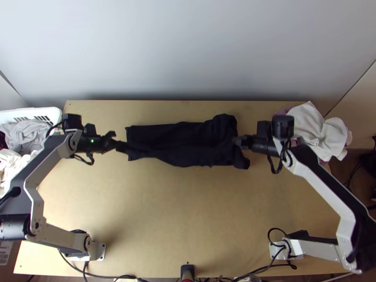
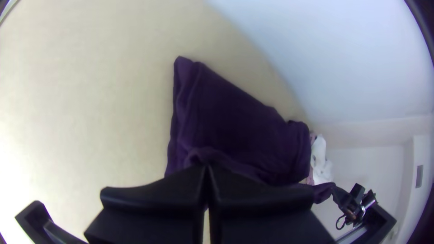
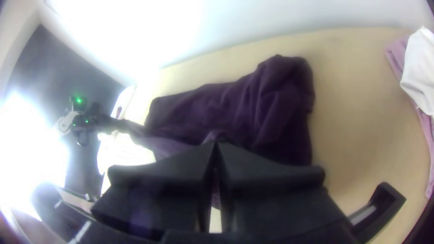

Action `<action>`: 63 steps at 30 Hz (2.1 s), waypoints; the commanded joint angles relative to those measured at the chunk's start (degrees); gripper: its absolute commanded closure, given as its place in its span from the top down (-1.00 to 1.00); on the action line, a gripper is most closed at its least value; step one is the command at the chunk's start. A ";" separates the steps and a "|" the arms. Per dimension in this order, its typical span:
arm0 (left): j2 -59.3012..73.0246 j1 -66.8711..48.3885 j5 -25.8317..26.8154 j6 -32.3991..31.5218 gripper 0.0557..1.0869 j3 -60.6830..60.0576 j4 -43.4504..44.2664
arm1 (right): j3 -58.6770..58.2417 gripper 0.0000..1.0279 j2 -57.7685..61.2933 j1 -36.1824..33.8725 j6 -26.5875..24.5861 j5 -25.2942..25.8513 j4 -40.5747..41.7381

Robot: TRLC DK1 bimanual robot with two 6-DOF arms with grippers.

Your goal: Fold the t-shirt

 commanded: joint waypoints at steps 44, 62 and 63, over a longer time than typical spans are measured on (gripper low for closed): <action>18.13 5.76 -0.05 11.66 0.43 16.14 -15.42 | 15.94 0.94 28.67 -11.38 -5.47 5.61 5.88; 12.07 11.56 3.46 9.90 0.43 12.01 -14.89 | 9.26 0.93 -0.16 -17.35 -7.84 5.61 -5.81; 11.36 11.12 4.52 7.88 0.43 10.34 -12.08 | 9.44 0.93 -0.78 -17.00 -7.05 5.61 -5.81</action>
